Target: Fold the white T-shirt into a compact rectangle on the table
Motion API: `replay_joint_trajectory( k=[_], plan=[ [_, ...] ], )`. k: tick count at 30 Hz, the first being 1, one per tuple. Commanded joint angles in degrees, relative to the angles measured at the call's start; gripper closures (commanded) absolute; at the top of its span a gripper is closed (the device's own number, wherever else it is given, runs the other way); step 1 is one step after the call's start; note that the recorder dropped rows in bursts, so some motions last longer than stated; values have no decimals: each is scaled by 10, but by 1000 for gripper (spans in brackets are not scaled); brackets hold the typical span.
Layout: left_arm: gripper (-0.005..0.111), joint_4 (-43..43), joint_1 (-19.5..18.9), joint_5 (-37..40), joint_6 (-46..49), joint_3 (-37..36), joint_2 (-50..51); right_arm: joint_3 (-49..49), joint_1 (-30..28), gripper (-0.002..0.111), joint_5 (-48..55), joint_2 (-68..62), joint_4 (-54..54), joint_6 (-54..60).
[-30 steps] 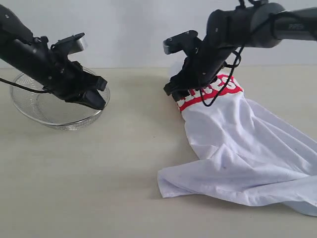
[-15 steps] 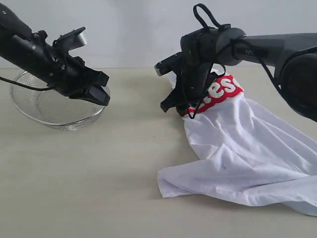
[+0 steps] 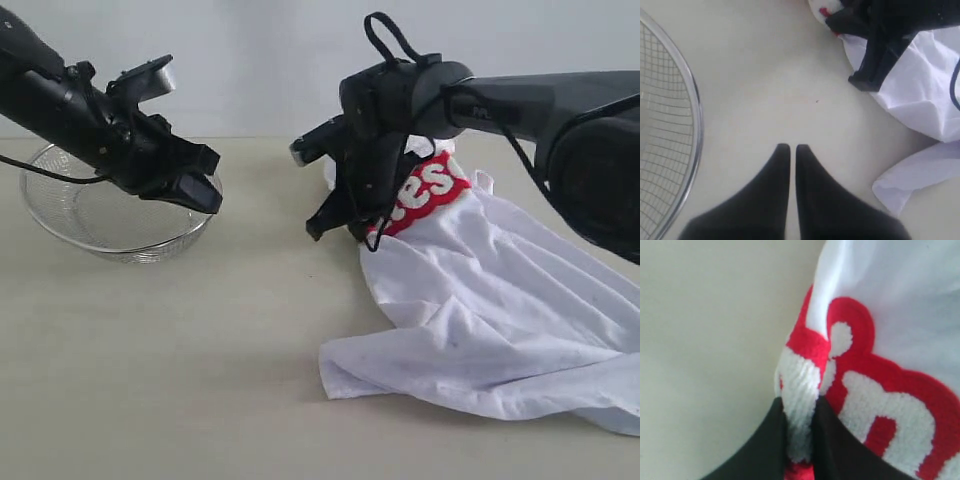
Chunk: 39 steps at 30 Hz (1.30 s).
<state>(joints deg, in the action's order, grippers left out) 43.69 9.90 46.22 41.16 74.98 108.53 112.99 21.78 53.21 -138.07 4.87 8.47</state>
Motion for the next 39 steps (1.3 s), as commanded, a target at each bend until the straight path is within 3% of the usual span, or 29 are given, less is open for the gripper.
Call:
replay_joint_trajectory(
  k=[1,10,19,26,34,39],
  plan=[
    [102,-2,-2,17,4,3,-5,-8,40,108,-8,16,-138,30],
    [102,1,-7,20,4,3,-8,-8,16,108,-3,110,-143,20],
    [102,4,-7,23,13,3,-8,-36,-116,108,100,184,-133,20],
    [102,23,-7,38,13,3,-8,-147,-209,108,108,239,-133,33],
    [102,41,-4,53,24,3,-8,-332,-313,108,17,283,-132,23],
    [102,50,20,56,35,-1,-8,-386,-367,108,2,286,-125,36]
  ],
)
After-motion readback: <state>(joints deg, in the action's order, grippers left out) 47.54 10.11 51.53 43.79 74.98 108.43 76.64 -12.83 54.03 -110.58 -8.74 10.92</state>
